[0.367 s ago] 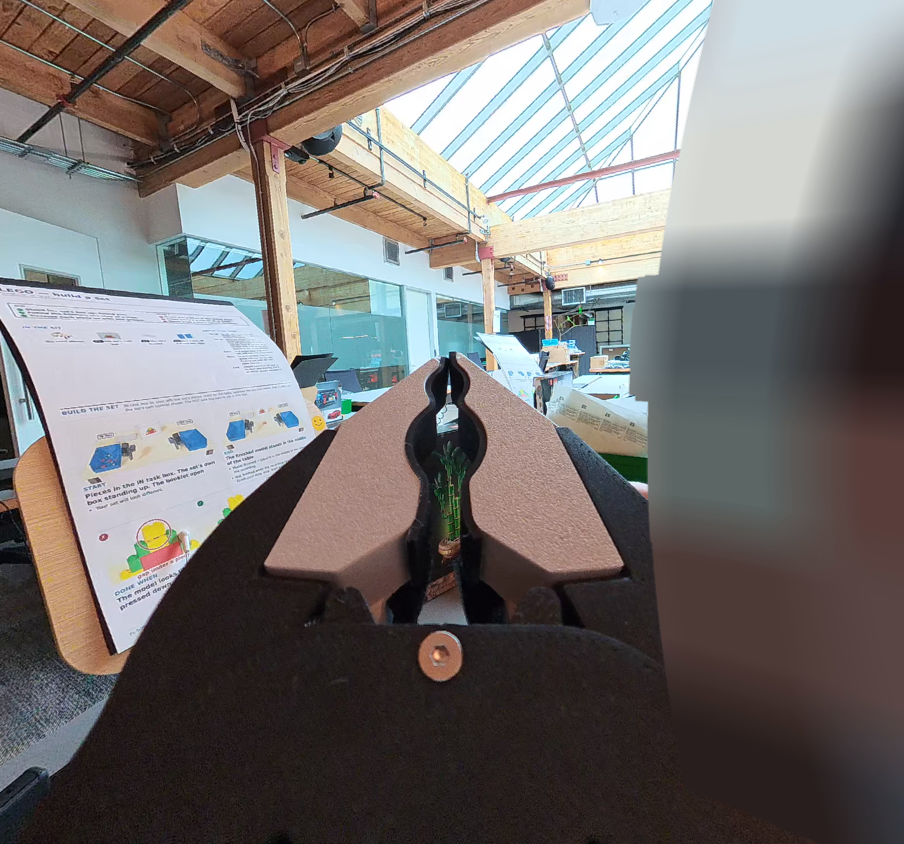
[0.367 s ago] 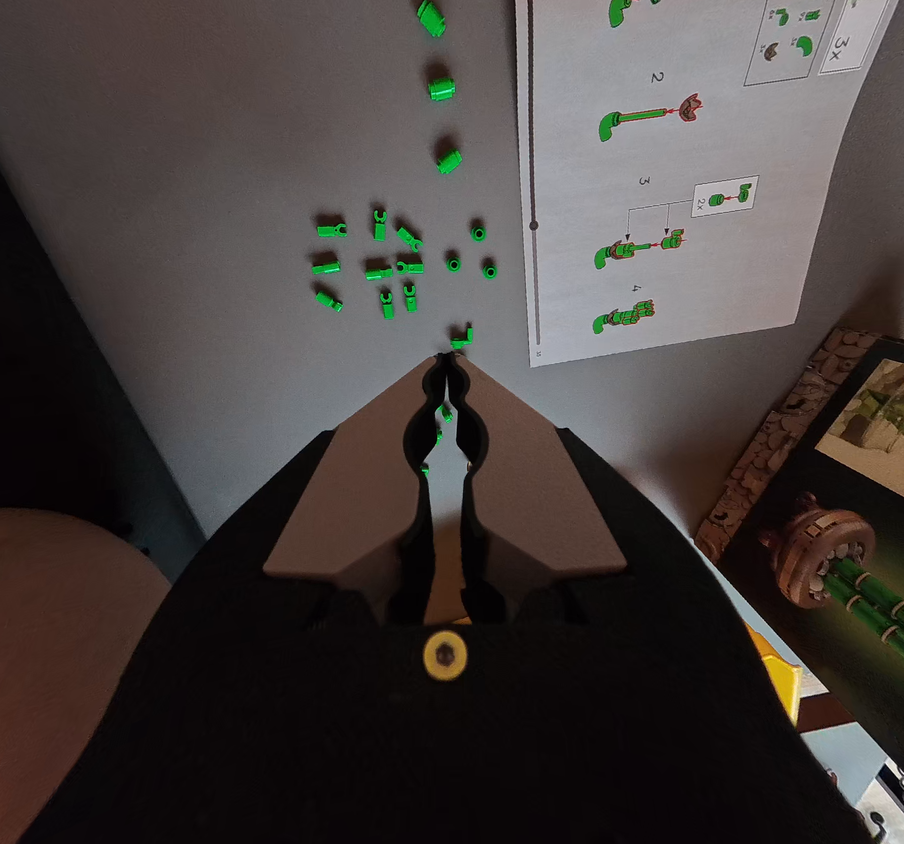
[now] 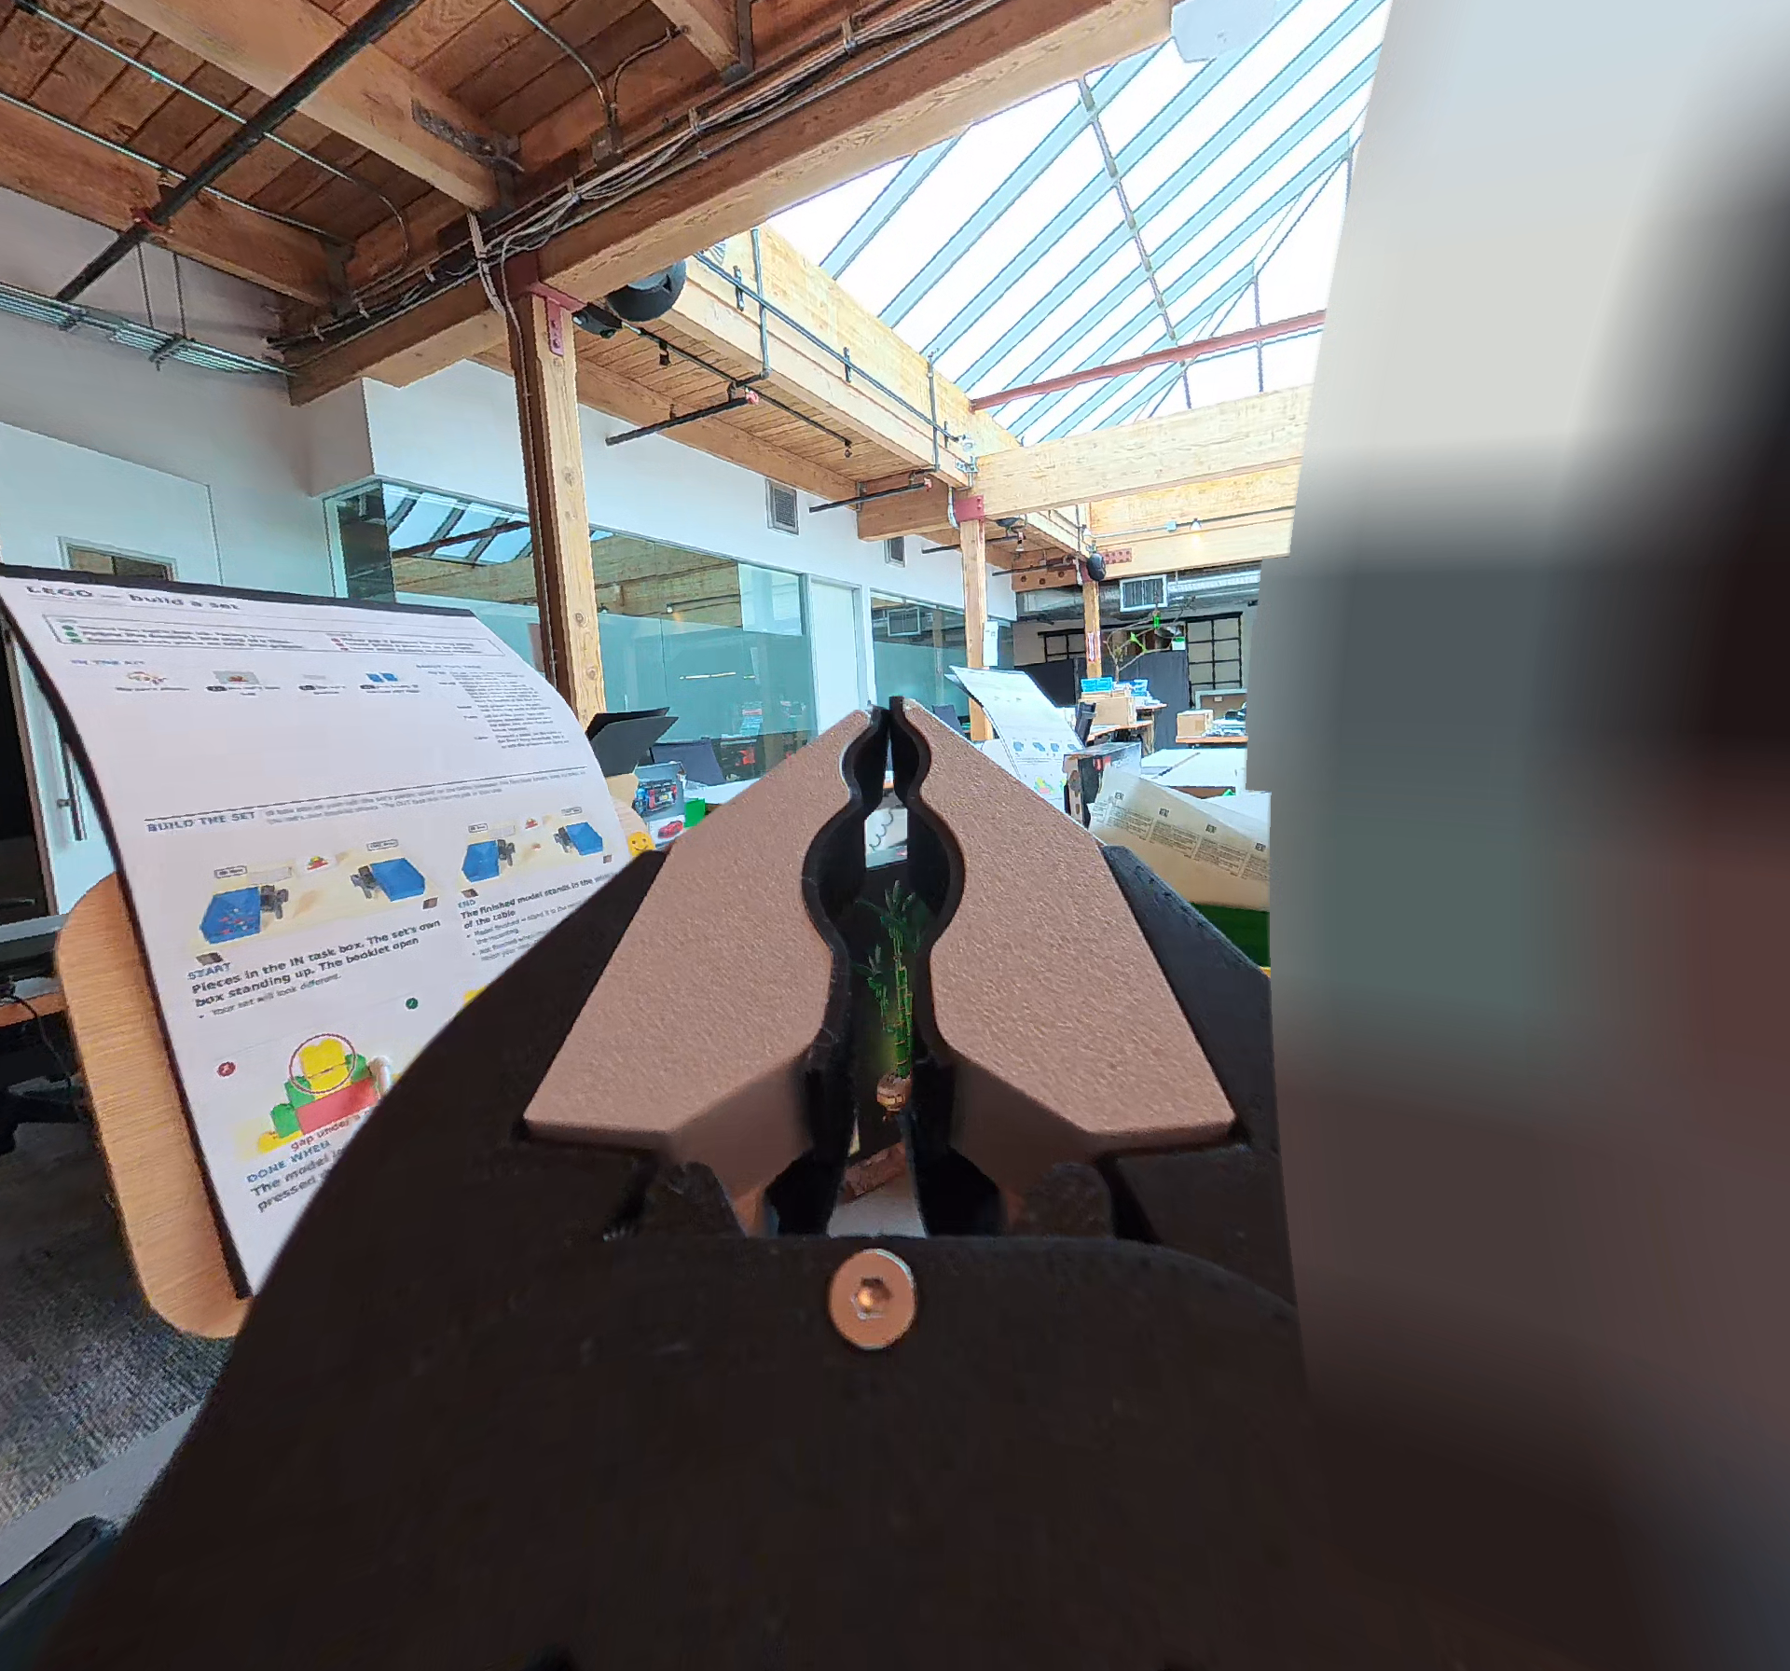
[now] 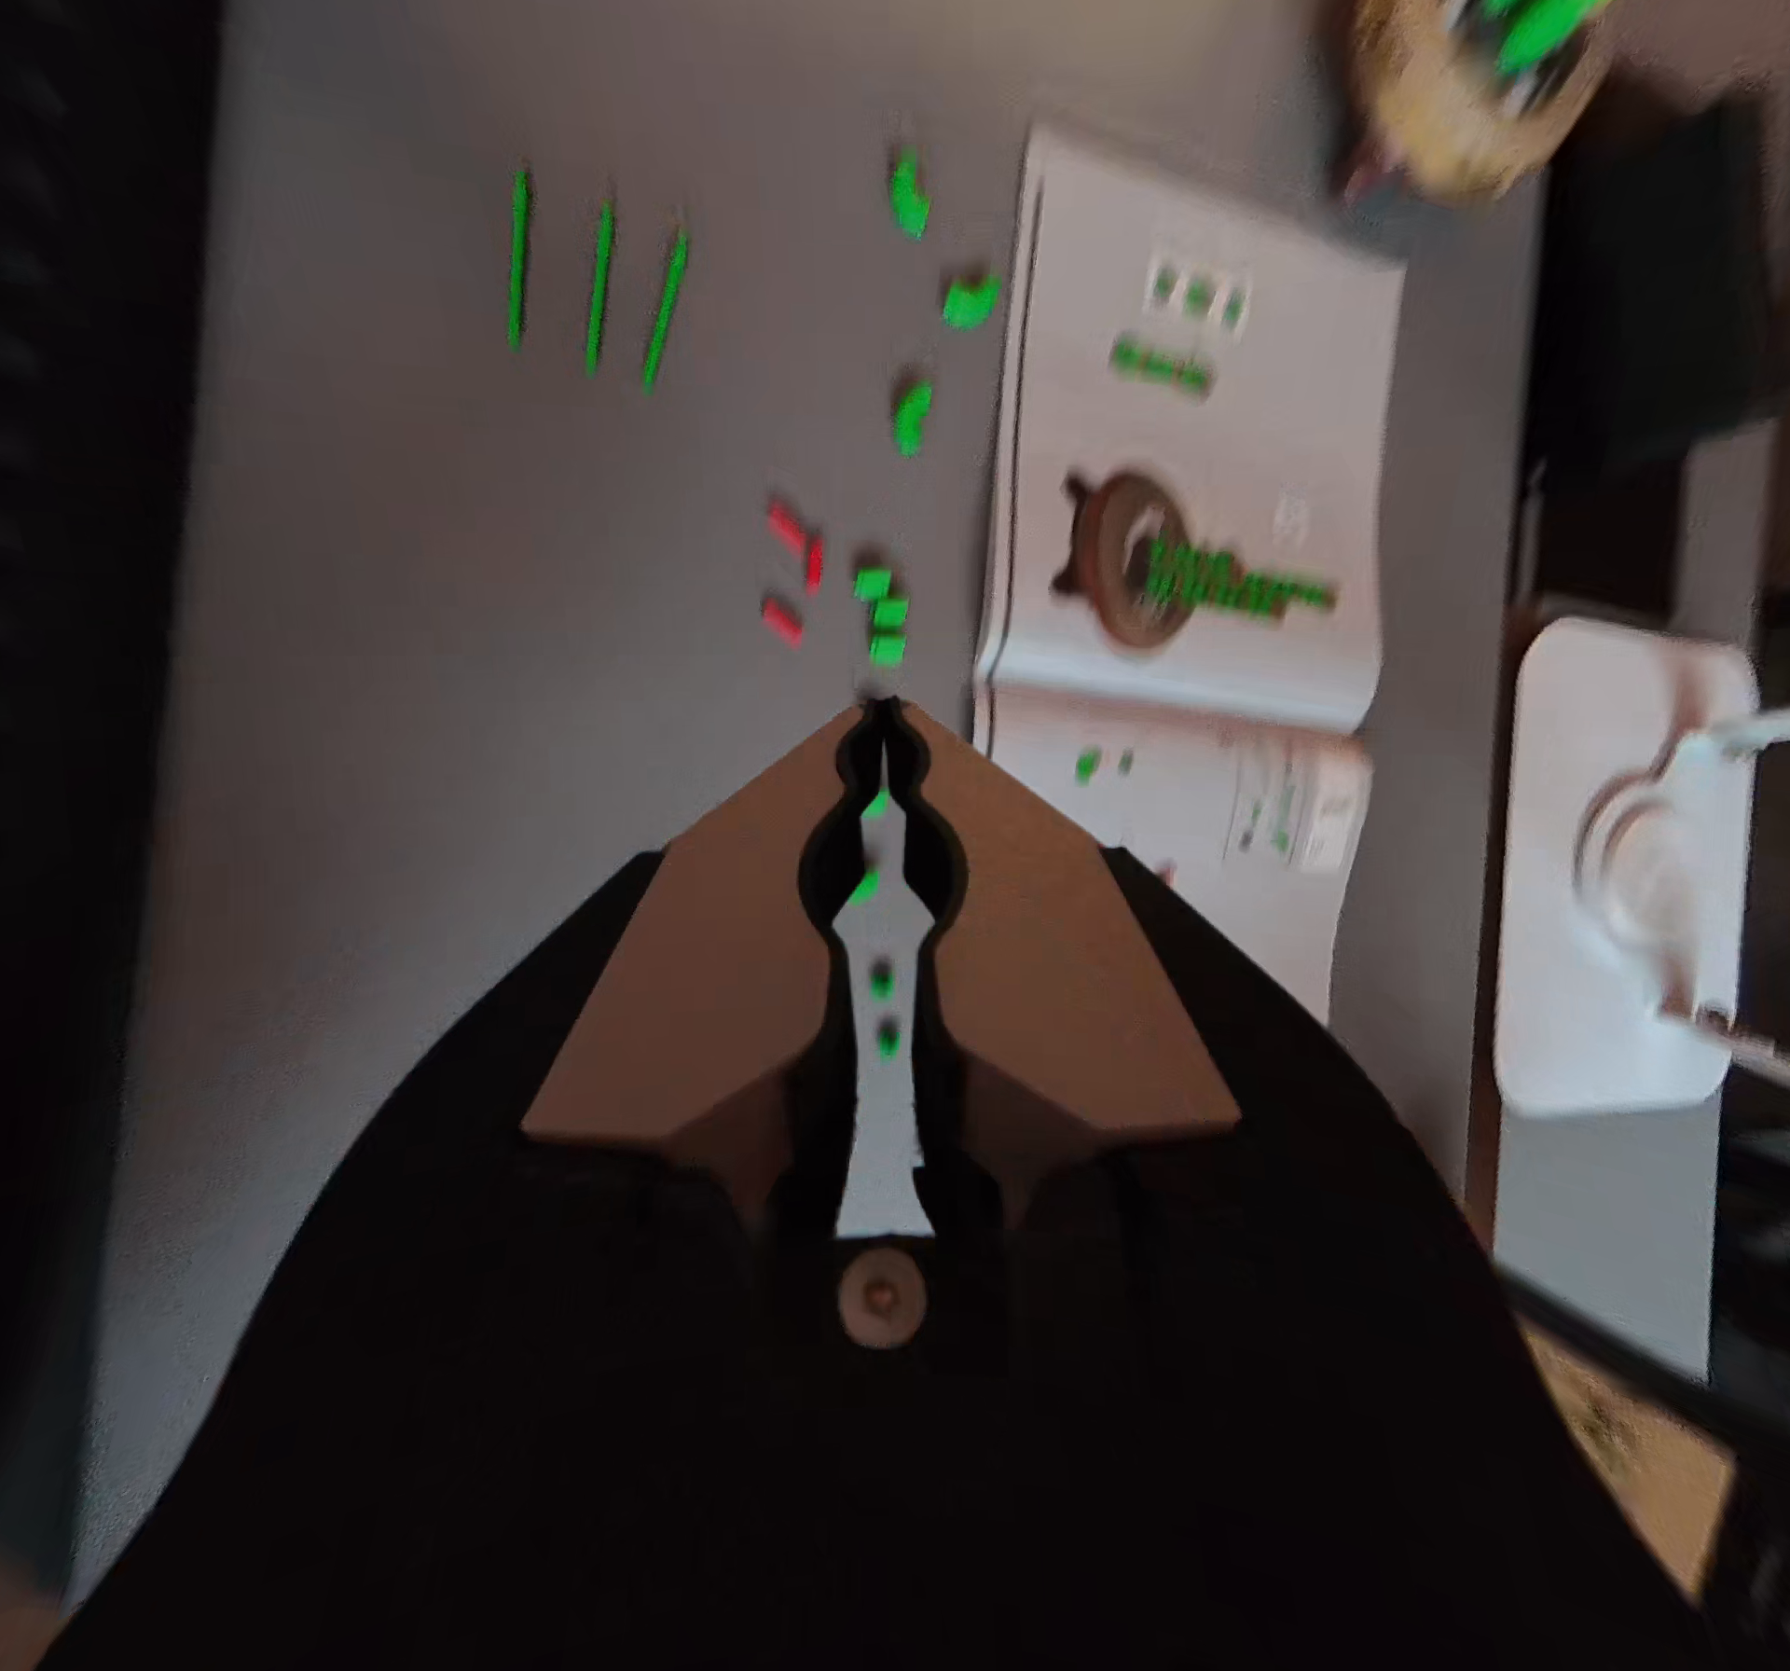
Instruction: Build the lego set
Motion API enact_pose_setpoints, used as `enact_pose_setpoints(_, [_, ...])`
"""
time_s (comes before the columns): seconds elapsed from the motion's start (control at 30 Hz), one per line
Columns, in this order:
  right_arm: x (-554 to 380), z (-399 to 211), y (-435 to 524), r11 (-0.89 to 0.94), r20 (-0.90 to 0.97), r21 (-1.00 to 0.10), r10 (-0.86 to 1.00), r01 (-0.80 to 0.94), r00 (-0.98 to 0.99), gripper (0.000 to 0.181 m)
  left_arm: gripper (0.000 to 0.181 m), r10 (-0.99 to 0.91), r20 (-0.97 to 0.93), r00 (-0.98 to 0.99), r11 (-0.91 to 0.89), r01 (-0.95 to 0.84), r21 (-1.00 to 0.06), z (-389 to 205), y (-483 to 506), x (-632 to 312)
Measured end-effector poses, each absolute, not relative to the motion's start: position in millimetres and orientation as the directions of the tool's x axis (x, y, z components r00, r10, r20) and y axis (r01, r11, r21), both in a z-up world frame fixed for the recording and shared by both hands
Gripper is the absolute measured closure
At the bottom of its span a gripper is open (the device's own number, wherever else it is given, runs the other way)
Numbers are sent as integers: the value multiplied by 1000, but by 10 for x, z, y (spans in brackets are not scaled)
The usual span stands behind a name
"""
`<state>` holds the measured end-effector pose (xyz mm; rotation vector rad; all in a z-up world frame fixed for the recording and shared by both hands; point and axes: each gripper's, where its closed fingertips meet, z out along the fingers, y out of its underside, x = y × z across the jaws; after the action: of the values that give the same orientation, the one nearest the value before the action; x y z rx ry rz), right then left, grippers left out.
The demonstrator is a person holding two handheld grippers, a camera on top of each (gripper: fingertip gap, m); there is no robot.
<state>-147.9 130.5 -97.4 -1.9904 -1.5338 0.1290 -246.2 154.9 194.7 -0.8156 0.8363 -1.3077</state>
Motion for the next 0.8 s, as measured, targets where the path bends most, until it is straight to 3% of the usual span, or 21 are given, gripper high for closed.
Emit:
enact_pose_setpoints(0.03, [-1741,-906,1382,-98,283,-605,901,790,329,181,181,-995,-61,77,90,472,-877,1953,1551,-2476])
enact_pose_setpoints(0.1, [-2175,-919,1317,-88,164,-713,943,695,288,181,181,-993,-68,97,106,469,-877,1967,1577,-2523])
enact_pose_setpoints(0.37, [-2711,-889,939,-47,21,-806,994,590,108,181,181,-984,-57,168,139,527,-839,2101,1672,-2824])
enact_pose_setpoints(0.57, [-2899,-1189,710,-6,-23,-759,1000,652,-18,181,181,-984,-71,165,147,512,-846,2098,1634,-2797])
enact_pose_setpoints(0.67, [-3006,-1061,428,-14,-117,-814,983,581,-140,181,181,-983,-63,173,146,520,-842,2107,1659,-2829])
enact_pose_setpoints(0.8, [-2638,-1131,531,32,-34,-689,996,724,-77,181,181,-984,-42,171,129,534,-835,2124,1693,-2892])
